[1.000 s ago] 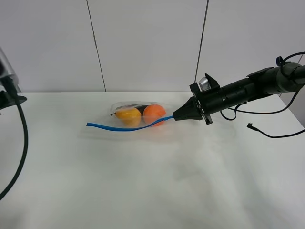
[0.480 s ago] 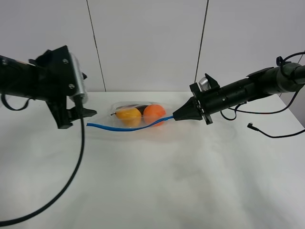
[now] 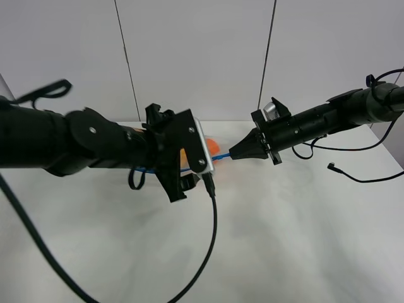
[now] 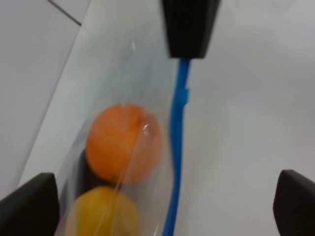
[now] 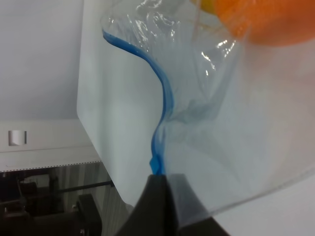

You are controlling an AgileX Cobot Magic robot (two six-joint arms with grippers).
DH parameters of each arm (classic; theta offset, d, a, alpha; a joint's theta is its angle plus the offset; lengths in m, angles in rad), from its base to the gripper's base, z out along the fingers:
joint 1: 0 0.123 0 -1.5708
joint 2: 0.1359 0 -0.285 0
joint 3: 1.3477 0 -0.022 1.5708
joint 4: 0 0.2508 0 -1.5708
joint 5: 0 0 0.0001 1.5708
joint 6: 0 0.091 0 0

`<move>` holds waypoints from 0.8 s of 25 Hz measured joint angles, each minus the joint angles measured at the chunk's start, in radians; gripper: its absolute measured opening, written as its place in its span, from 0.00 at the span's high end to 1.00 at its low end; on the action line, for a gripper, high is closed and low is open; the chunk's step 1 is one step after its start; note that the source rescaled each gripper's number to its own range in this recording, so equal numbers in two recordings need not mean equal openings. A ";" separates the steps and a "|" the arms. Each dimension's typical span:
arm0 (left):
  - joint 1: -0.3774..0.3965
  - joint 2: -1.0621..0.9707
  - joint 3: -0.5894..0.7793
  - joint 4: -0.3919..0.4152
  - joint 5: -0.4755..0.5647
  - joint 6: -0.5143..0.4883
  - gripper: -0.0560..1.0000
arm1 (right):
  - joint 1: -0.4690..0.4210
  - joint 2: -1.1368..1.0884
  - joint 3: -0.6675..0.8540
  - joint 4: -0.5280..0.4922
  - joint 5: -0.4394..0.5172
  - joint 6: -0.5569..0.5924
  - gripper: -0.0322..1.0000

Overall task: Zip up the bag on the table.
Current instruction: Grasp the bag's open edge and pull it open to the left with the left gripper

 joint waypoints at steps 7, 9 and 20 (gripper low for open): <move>-0.117 0.198 -0.020 0.029 -0.309 -0.023 0.00 | 0.000 0.000 0.000 0.000 0.000 0.000 0.97; -0.123 0.247 -0.038 0.085 -0.354 -0.071 0.00 | 0.000 0.000 0.000 0.000 0.000 0.000 0.97; -0.124 0.325 -0.055 0.412 -0.502 -0.369 0.20 | 0.000 0.000 0.000 0.000 0.000 0.000 0.97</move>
